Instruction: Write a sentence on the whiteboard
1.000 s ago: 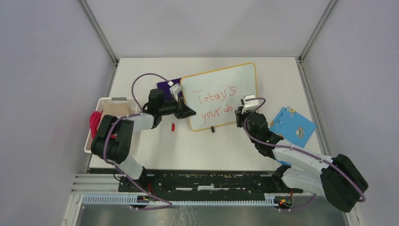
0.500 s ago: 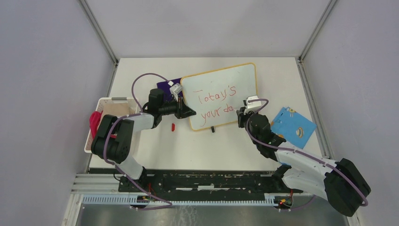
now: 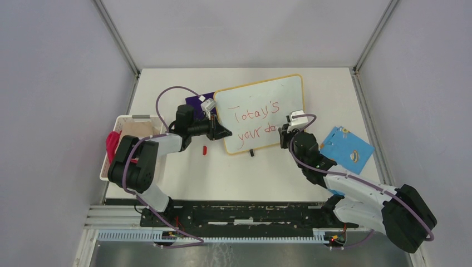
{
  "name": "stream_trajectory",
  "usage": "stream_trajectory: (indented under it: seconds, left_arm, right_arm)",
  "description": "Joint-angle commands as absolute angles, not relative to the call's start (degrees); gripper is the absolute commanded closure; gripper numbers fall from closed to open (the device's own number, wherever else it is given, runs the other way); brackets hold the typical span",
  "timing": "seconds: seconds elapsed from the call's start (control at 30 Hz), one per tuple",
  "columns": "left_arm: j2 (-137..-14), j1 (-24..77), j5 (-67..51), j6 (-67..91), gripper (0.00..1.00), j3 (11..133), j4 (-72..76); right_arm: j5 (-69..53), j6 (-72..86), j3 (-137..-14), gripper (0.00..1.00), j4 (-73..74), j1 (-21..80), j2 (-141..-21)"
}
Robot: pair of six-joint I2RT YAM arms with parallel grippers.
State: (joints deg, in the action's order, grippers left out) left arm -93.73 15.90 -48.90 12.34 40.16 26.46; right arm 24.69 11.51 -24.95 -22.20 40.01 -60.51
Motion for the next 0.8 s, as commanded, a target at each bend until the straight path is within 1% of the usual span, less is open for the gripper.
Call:
stream_trajectory:
  seconds: [0.0, 0.33, 0.77]
  left_arm:
    - [-96.9, 17.4, -39.0, 4.9, 0.98, 39.0, 17.8]
    - [-97.0, 17.4, -38.9, 4.8, 0.98, 39.1, 17.7]
    - [-97.1, 17.4, -38.9, 4.9, 0.98, 39.2, 17.7]
  right_arm:
    - [25.9, 10.6, -28.1, 1.00, -25.7, 39.6, -61.4]
    - [26.6, 10.8, -27.5, 1.00, -26.4, 38.8, -63.0]
    - [27.2, 11.2, -24.1, 1.00, -26.1, 38.4, -61.9]
